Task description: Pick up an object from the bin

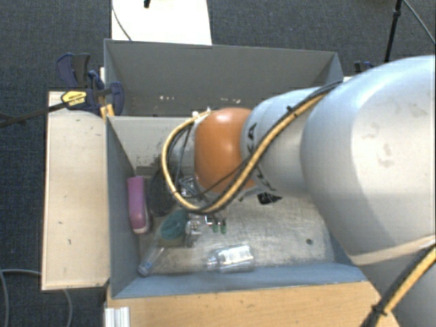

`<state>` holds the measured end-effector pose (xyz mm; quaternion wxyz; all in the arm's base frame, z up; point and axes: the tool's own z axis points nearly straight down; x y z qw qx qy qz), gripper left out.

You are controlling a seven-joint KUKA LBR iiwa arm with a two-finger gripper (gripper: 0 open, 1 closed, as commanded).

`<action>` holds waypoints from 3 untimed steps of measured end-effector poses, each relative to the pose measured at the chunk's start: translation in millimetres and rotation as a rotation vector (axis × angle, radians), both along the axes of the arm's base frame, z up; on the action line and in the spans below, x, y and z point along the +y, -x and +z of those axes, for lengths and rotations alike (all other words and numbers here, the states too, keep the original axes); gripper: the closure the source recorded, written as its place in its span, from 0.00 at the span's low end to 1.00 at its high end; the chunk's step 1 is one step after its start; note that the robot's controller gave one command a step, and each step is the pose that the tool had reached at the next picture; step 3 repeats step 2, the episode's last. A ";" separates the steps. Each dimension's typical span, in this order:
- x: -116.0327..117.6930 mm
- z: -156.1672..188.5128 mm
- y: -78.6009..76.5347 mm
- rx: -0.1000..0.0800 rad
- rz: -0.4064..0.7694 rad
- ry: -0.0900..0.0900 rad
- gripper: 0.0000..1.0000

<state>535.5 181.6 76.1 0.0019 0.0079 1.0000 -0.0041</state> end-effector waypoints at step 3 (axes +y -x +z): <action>-21.5 171.7 6.6 -0.007 0.071 -0.010 1.00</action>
Offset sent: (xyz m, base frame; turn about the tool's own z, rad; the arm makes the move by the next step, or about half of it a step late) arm 0.0000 0.0000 0.0000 0.0000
